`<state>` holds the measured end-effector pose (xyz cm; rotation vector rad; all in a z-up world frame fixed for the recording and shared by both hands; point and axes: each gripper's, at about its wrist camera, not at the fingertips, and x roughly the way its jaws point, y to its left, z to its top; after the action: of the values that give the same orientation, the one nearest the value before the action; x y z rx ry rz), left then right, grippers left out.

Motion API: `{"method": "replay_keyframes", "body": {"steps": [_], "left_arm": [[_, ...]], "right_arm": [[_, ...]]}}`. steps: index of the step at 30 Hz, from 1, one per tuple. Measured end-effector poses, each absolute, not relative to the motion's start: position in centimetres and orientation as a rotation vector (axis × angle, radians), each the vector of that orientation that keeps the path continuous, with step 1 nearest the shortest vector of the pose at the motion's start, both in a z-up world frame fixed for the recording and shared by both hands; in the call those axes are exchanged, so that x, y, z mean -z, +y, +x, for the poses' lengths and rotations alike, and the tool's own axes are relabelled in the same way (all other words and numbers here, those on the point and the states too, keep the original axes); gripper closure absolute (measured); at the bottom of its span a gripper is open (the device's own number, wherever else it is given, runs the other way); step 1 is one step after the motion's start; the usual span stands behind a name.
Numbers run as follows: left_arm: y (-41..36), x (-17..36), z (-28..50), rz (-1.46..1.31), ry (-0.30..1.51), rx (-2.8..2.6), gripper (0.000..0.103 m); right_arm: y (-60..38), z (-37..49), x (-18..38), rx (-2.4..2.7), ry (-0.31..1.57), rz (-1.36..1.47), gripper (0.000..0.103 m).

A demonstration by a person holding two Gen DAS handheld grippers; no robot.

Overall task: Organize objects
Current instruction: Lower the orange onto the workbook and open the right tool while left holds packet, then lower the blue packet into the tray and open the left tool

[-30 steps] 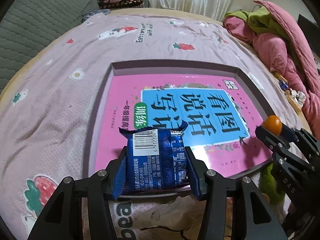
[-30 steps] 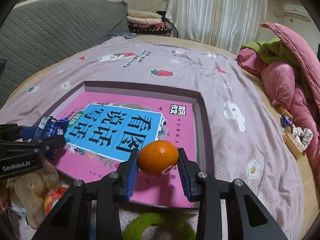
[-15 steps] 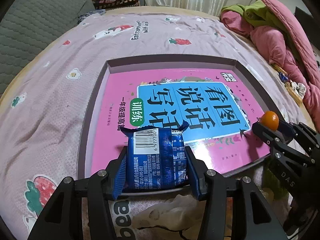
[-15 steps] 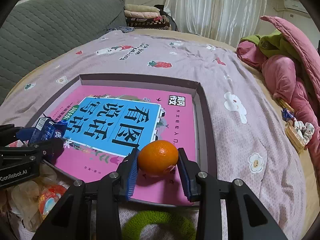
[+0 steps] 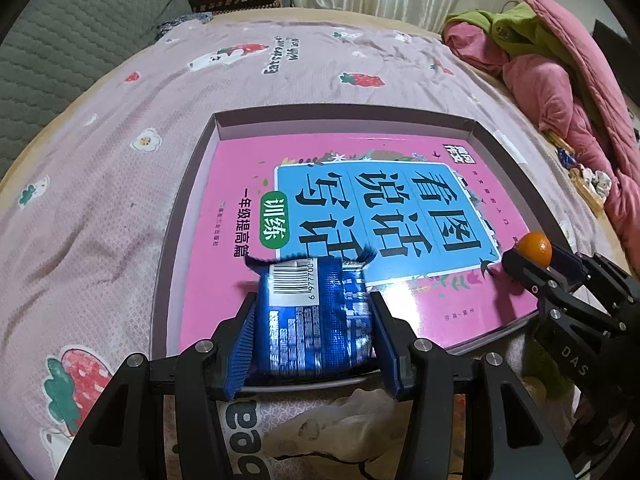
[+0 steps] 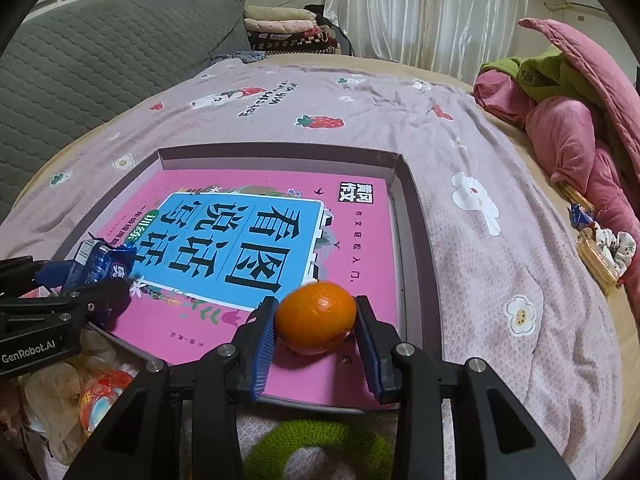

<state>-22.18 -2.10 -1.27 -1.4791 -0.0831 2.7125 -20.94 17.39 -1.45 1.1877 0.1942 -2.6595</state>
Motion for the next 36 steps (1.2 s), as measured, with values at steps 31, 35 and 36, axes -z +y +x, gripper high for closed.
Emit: {"method": "replay_keyframes", "body": {"steps": [31,35,36], "left_arm": [[-3.7,-1.2,-20.2,-1.295,-0.168,-2.773,0.043],[-4.0,-1.9,-19.8,-1.242,-0.195,-2.788,0.043],[-4.1,-2.2,-19.6,-1.223,-0.204,-2.795,0.042]], "right_arm": [[17.4,-19.7,-0.2,2.696,0.164,1.072,0.053],[17.3,-19.4,-0.6,2.703,0.166,1.044,0.053],[17.3,-19.3,-0.7,2.704,0.166,1.036,0.052]]}}
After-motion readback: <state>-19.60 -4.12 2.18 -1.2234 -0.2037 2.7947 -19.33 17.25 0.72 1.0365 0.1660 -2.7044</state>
